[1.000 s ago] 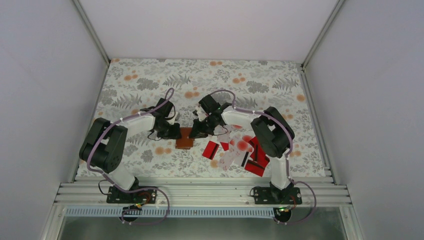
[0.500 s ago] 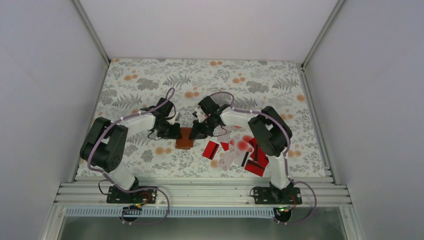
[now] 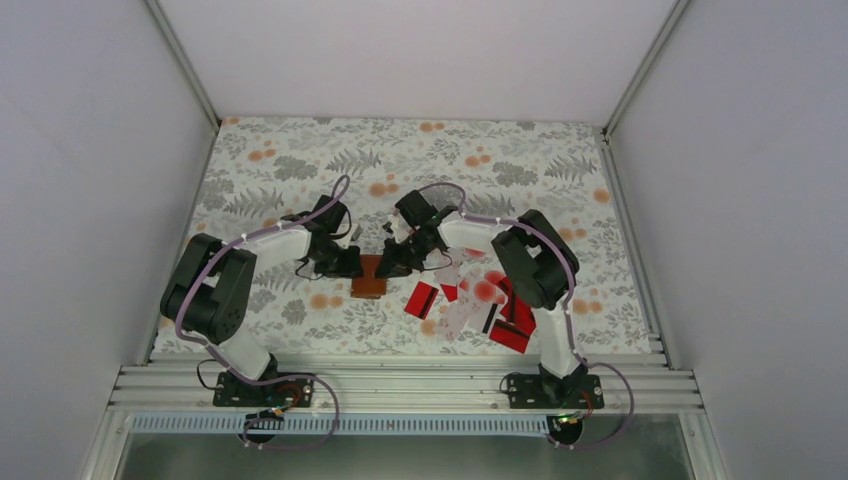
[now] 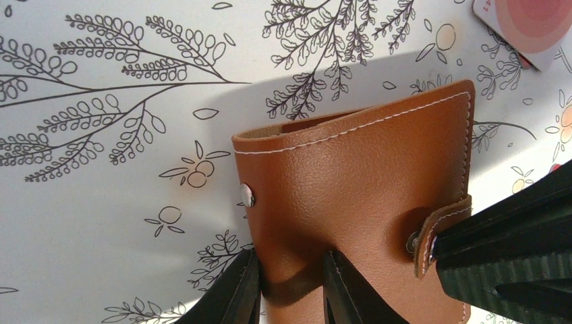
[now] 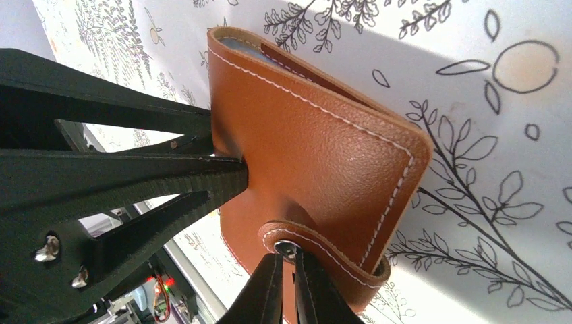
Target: Put the credit cards into the card holder
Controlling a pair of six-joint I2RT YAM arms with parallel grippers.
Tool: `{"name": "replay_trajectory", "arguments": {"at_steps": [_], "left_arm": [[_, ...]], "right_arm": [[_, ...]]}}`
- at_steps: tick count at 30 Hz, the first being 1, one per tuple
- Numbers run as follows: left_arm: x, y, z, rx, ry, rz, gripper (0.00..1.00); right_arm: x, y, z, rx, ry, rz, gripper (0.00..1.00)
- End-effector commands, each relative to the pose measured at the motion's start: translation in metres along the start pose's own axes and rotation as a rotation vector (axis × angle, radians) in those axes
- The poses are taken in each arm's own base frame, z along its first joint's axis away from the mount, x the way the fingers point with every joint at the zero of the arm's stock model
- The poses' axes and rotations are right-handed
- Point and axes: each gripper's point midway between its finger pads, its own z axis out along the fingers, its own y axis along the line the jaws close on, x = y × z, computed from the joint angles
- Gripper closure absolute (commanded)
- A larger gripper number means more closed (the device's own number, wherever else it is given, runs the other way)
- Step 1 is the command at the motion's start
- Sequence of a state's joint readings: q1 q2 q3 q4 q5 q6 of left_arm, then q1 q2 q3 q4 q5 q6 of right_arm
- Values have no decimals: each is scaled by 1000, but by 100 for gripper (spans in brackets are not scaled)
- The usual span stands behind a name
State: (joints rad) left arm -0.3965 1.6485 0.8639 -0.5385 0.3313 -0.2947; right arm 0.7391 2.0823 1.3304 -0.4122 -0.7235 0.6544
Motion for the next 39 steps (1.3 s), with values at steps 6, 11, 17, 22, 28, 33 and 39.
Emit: {"name": "replay_trajectory", "arguments": {"at_steps": [6,11,17,22,28,33,39], "left_arm": [[27,21,18,-84,104,13,76],[28,20,20,-83,107,16,76],[29,18,21,-74,108,22,76],[31,15,23,-58,113,28,76],[32,11,24,-39,116,36,76],[33,8,26,-20,119,38,76],[37,6,29,-8,130,41,76]], "right_arm": [[-10,-11,21,58,17,27,94],[-10,-23,26,111,40,96,94],[-7,-40,35,179,72,197,95],[-4,-47,45,216,98,243,96],[2,-56,54,257,122,279,96],[6,-67,58,306,131,319,96],[10,-81,61,378,134,372,96]]}}
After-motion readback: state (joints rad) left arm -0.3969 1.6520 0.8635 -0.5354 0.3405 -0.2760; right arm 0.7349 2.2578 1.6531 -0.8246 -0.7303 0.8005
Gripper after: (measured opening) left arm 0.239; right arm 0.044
